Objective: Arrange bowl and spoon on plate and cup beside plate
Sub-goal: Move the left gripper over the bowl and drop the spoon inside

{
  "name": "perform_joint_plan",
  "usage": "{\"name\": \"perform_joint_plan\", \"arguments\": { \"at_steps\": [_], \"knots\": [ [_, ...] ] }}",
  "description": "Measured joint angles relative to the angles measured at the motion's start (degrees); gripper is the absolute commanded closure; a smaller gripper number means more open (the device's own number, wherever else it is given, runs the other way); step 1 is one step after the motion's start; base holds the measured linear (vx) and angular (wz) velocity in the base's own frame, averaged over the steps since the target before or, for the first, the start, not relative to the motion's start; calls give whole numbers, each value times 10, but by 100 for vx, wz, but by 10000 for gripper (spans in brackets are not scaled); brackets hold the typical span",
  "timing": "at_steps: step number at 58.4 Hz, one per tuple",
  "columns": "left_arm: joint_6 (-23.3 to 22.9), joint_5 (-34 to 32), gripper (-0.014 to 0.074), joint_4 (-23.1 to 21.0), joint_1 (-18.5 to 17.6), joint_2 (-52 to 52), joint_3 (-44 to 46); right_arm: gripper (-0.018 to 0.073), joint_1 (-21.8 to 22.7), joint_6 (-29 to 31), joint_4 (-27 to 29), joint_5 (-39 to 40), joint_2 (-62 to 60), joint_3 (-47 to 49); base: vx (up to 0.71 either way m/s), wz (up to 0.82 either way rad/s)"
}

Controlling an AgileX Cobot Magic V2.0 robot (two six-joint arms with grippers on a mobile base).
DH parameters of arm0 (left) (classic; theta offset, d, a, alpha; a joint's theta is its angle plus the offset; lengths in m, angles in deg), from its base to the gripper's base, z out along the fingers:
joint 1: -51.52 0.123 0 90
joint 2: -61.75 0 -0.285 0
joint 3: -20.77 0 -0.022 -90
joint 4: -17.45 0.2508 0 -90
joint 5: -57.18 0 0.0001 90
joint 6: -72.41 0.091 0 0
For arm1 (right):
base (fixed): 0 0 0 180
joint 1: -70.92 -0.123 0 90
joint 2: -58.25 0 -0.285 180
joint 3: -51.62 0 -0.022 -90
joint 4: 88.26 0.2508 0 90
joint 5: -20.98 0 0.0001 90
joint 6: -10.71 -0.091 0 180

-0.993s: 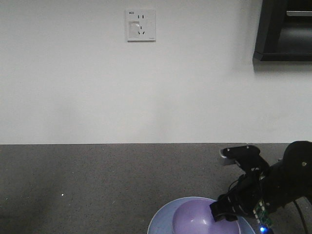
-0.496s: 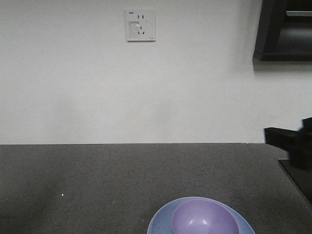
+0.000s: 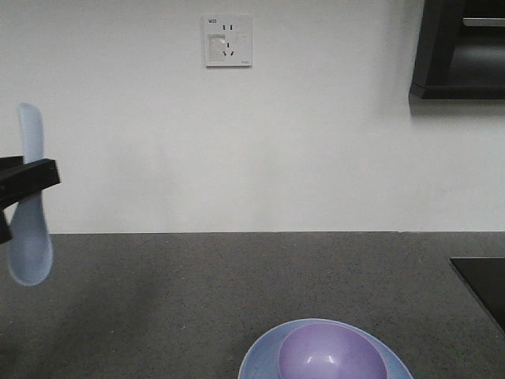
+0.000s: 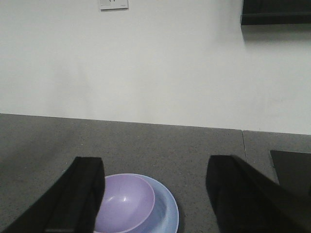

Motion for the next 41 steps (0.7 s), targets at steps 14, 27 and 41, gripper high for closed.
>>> {"name": "perform_joint_plan", "arguments": {
  "at_steps": [14,27,41],
  "knots": [
    [20,-140,595,-17,-176,-125,96,38,0,-6,1,-3,39,-1,0,0],
    [22,-244,595,-1,-322,-308,177,38,0,-6,4,-3,69,-1,0,0],
    [22,-270,591,-2,-381,-469,210,38,0,-6,4,-3,71,-2,0,0]
  ]
}}
